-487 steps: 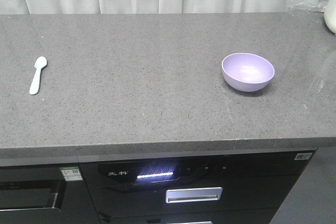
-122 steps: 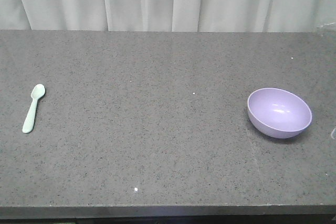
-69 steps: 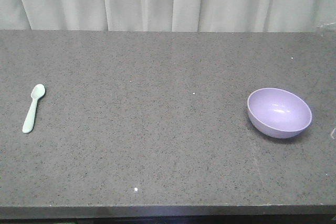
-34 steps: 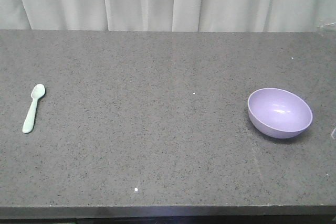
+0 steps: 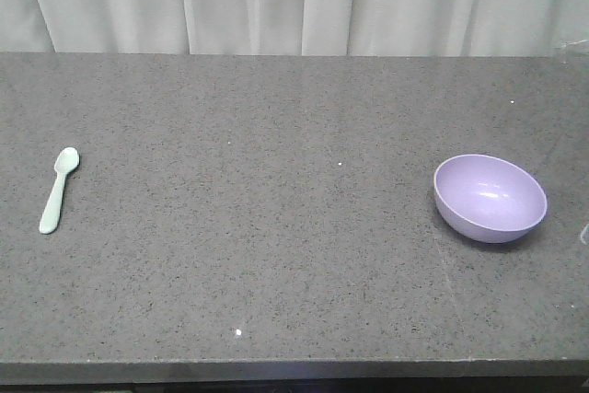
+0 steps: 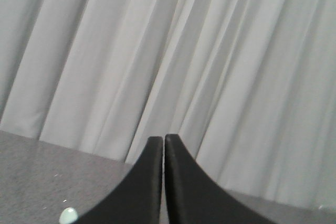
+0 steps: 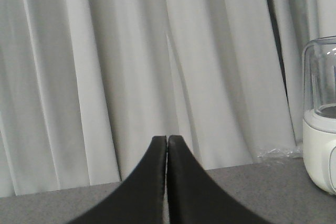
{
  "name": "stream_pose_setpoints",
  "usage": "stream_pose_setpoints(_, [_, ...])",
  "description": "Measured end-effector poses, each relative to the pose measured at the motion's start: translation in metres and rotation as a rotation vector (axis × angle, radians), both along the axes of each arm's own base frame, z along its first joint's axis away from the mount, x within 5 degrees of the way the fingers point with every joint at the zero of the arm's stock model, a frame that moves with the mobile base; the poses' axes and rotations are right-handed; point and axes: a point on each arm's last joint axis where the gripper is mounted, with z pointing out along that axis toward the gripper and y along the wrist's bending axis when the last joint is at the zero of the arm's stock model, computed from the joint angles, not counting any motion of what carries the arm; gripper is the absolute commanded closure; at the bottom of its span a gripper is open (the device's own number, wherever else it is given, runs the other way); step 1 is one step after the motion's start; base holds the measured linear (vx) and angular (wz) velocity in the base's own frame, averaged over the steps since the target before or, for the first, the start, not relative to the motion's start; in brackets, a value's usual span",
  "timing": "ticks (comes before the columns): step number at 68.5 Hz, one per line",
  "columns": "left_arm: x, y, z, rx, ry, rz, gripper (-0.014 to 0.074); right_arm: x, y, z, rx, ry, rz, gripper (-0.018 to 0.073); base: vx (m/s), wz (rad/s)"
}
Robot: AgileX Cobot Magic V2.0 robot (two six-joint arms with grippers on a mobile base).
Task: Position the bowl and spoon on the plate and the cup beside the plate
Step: 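Lower the left gripper over the pale green spoon handle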
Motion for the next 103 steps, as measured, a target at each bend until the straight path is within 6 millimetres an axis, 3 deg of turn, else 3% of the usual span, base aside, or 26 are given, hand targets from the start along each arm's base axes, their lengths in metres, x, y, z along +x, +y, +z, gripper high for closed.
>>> stream_pose_setpoints(11, [0.018,0.001,0.039,0.114,0.133,0.028,0.0591,0.032,-0.002,-0.011,0.008,0.109,0.001,0.0552,0.00,0.00])
stream_pose_setpoints(22, [0.040,-0.002,0.054,0.114,0.218,0.000,0.0525,0.040,-0.003,-0.015,0.011,0.136,0.001,0.0552,0.00,0.00])
stream_pose_setpoints(28, [0.054,-0.005,0.056,0.141,0.305,-0.023,0.0434,0.041,-0.003,-0.016,0.008,0.140,0.000,0.0552,0.00,0.00])
stream_pose_setpoints(41, [0.087,-0.009,0.057,0.165,0.459,-0.067,0.0136,0.041,-0.003,-0.015,-0.004,0.136,-0.002,0.0552,0.00,0.00])
stream_pose_setpoints(47, [0.099,-0.009,0.057,0.168,0.496,-0.072,0.0066,0.041,-0.003,-0.015,-0.005,0.136,-0.002,0.0552,0.00,0.00])
stream_pose_setpoints(58, [0.129,-0.011,0.068,0.194,0.575,-0.082,0.0074,0.041,-0.003,-0.015,-0.008,0.136,-0.003,0.0552,0.00,0.00])
stream_pose_setpoints(65, [0.159,-0.010,0.076,0.240,0.691,-0.085,0.0097,0.041,-0.003,-0.015,-0.008,0.136,-0.003,0.0552,0.00,0.00])
stream_pose_setpoints(84, [0.243,-0.005,0.074,0.355,0.976,-0.043,0.0111,0.041,-0.003,-0.016,-0.026,0.149,-0.005,0.0548,0.00,0.00])
stream_pose_setpoints(103, [0.306,-0.006,0.025,0.366,1.177,-0.070,0.0111,0.041,-0.004,-0.019,-0.035,0.179,-0.008,0.0545,0.00,0.00])
